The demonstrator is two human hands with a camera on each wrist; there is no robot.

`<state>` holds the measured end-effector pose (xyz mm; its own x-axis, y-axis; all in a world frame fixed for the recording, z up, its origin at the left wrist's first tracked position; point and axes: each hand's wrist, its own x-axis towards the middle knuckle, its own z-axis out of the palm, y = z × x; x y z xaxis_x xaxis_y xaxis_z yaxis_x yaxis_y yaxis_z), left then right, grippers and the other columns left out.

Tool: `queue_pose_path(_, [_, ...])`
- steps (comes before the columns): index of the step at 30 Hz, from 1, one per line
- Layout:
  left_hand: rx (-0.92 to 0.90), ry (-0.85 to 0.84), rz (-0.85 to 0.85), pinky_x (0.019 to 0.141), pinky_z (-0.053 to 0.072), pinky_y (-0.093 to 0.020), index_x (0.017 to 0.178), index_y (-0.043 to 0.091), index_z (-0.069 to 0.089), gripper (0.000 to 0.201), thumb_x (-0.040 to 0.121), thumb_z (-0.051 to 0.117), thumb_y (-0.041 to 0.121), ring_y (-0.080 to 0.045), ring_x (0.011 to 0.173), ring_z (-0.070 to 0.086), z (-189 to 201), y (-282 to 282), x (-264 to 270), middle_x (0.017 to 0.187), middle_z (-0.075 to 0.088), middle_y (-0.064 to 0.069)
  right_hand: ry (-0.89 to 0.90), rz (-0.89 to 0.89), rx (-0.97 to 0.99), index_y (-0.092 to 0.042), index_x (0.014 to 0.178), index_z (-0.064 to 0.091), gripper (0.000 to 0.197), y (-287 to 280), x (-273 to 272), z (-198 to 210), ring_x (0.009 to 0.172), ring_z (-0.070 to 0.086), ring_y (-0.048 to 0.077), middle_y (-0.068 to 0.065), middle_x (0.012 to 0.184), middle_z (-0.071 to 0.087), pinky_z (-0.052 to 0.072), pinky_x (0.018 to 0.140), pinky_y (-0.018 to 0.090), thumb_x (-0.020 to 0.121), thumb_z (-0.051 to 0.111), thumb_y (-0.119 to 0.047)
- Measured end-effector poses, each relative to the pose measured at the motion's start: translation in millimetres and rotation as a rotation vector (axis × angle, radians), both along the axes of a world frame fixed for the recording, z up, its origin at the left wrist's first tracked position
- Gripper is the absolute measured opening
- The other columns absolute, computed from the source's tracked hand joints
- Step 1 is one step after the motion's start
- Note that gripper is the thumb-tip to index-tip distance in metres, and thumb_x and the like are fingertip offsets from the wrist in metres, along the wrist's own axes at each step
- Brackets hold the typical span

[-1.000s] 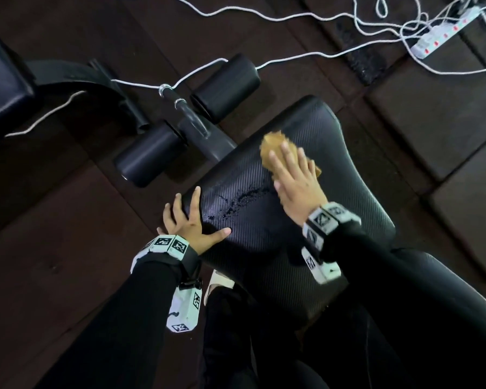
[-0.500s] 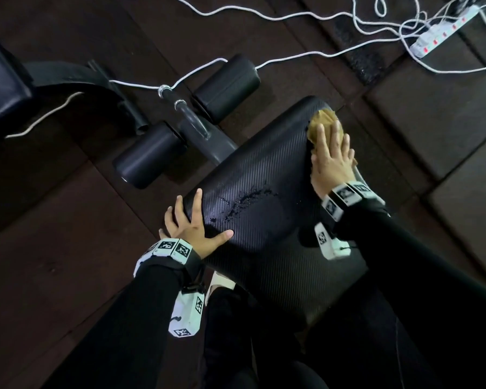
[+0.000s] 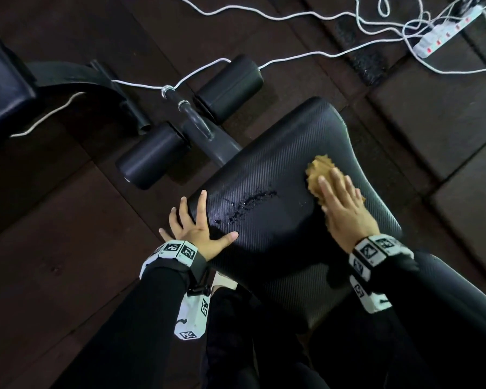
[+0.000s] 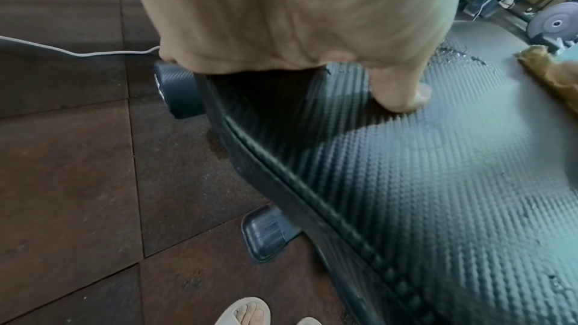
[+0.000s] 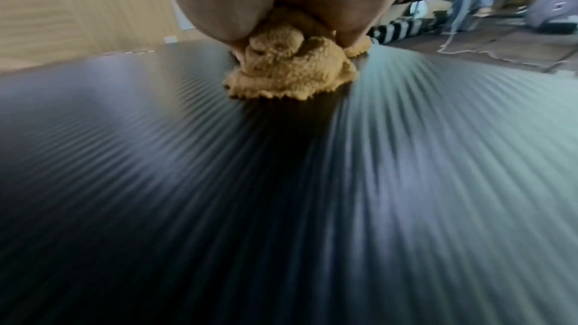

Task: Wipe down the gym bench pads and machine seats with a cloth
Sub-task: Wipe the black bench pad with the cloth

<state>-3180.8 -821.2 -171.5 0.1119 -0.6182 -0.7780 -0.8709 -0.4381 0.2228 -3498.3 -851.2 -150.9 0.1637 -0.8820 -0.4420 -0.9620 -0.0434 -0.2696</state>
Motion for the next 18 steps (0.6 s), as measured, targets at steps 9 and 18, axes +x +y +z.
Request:
queue_pose_path(9, [-0.054,-0.037,0.002,0.11,-0.003,-0.061,0.115,0.064,-0.042,0.113,0.051,0.048,0.091,-0.027,0.142,-0.015,-0.8,0.6,-2.2,0.151,-0.027,0.01,-0.04,-0.202,0.023,-0.026,0.15,0.002,0.062,-96.5,63.8,-3.3,0.142,-0.008,0.039,0.006,0.157,-0.012,0.0,0.114,0.052,0.097,0.032,-0.015])
queue_pose_path(18, [-0.119,-0.036,-0.018,0.11,0.005,-0.061,0.118,0.061,-0.042,0.112,0.052,0.043,0.093,-0.03,0.142,-0.008,-1.7,3.3,-2.0,0.153,-0.023,0.007,-0.095,0.012,-0.04,-0.029,0.147,-0.004,0.064,7.6,89.9,-3.1,0.144,-0.003,0.034,-0.004,0.155,-0.013,0.006,0.115,0.051,0.097,0.034,-0.015])
